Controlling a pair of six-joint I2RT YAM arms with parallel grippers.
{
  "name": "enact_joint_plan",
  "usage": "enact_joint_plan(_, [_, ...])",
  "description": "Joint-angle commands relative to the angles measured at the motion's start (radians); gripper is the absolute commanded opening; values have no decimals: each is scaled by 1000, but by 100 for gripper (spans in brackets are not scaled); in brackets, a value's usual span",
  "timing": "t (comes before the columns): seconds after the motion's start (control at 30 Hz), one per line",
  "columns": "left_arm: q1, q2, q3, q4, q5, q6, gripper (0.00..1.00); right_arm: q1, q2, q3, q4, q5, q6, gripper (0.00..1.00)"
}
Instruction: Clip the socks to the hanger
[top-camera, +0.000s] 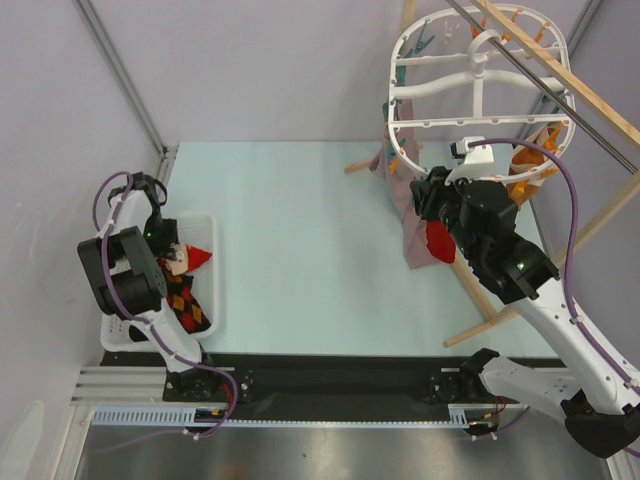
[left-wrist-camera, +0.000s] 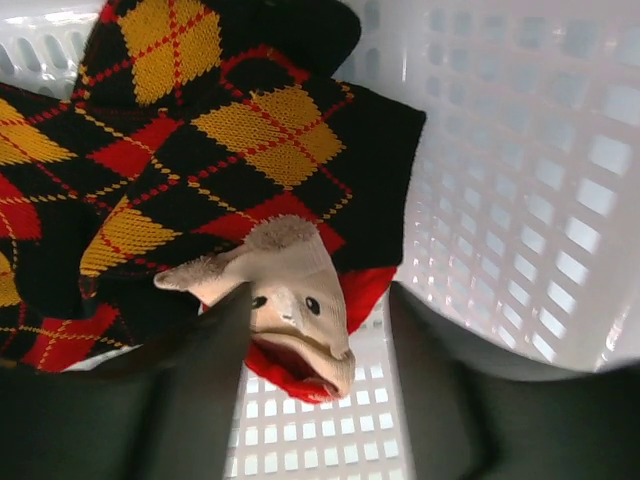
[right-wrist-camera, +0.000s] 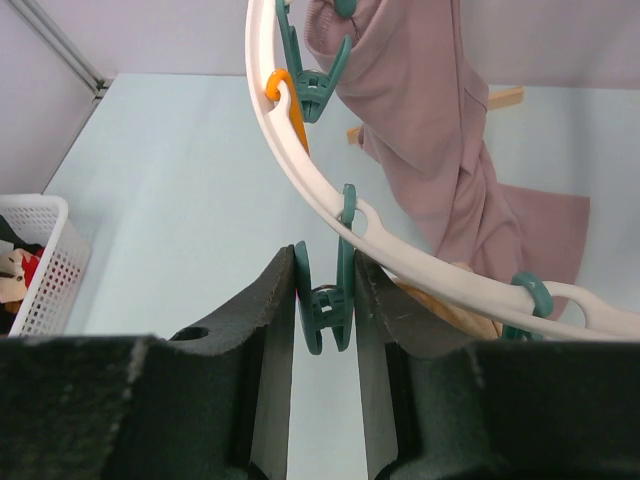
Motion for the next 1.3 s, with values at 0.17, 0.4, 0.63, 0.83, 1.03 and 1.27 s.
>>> enact_joint_plan(0.17, [10, 36, 5, 23, 33, -77, 32, 4, 0, 1, -9, -49, 5, 0])
enact_joint_plan(0.4, [2, -145, -32, 26, -50, -8, 0, 4, 11, 9, -21, -64, 16, 0])
enact_joint_plan(0.63, [-157, -507, -134, 120, -185, 163, 0, 4, 20, 4, -15, -74, 24, 0])
enact_joint_plan(0.83, [-382, -822, -281, 455, -86, 533, 0, 4, 28, 6, -18, -93, 28, 0])
enact_joint_plan(1.03, [-481, -957, -487, 974, 578, 797, 0, 6, 31, 21, -28, -98, 21, 0])
enact_joint_plan(1.27, [-772, -847, -454, 1278, 1091, 958, 0, 3, 25, 21, -23, -161, 27, 0])
